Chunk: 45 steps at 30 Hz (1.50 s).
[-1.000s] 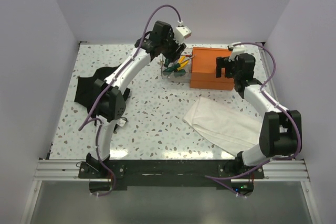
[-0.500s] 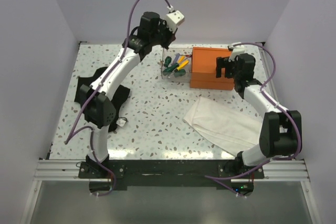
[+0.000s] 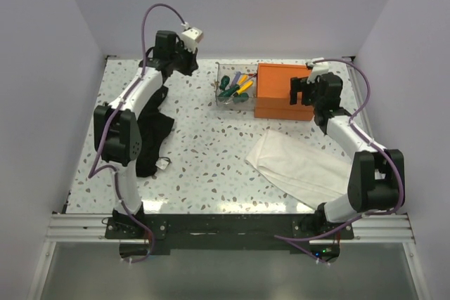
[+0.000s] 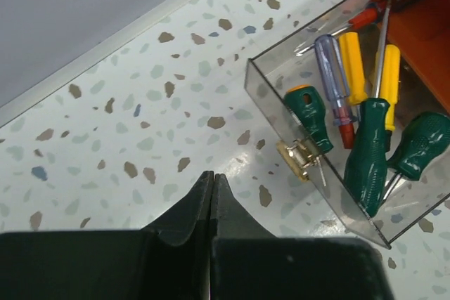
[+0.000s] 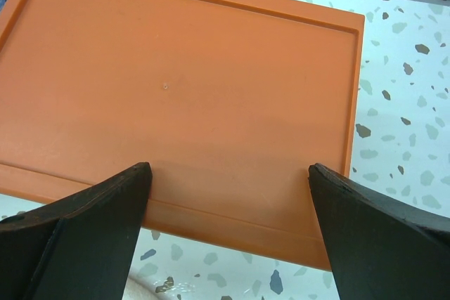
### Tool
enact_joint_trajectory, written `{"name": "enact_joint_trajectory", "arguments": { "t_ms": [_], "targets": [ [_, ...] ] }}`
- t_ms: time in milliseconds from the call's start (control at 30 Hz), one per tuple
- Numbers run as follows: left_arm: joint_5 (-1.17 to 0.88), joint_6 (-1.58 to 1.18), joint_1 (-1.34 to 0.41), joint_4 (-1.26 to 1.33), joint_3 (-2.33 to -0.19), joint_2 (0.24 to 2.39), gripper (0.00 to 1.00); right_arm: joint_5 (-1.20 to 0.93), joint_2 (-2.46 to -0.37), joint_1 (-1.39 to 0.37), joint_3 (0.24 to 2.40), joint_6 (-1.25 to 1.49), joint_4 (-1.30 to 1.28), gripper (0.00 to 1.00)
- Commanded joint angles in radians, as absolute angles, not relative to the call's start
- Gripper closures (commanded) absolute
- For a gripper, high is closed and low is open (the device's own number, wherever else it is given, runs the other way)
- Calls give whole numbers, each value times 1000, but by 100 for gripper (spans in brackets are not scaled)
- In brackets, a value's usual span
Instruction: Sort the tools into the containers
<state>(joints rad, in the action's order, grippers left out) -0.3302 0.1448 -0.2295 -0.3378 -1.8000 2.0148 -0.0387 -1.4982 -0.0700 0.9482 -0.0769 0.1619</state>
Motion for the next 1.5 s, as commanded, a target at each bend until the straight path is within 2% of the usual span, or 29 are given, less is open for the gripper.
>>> {"name": "enact_joint_trajectory", "arguments": {
  "t_ms": [0, 267, 800, 1067, 1200, 1300, 1333, 1400, 1467],
  "targets": [
    [-459, 126, -278, -258, -1818, 2078, 100, -17, -1566, -69, 902, -156, -146, 1],
    [-486, 121, -379, -230, -1905, 2152, 100, -31, -1594, -69, 917, -156, -153, 2],
    [-557, 23, -567, -175, -1937, 2210, 100, -61, -1626, -71, 925, -143, -144, 2],
    [-525, 41, -592, -182, -1942, 2215, 100, -66, -1628, -69, 925, -140, -143, 2],
    [-416, 81, -588, -238, -1905, 2155, 100, -55, -1612, -71, 930, -141, -144, 2],
    [-371, 69, -563, -261, -1821, 2013, 100, -26, -1574, -69, 948, -132, -158, 2],
    [-365, 66, -555, -267, -1798, 1981, 99, -18, -1559, -69, 965, -124, -167, 1],
    [-316, 63, -526, -291, -1731, 1890, 89, -5, -1537, -69, 995, -89, -192, 1],
    [-339, 100, -482, -317, -1689, 1838, 93, -9, -1508, -69, 1054, -68, -212, 1]
  ]
}}
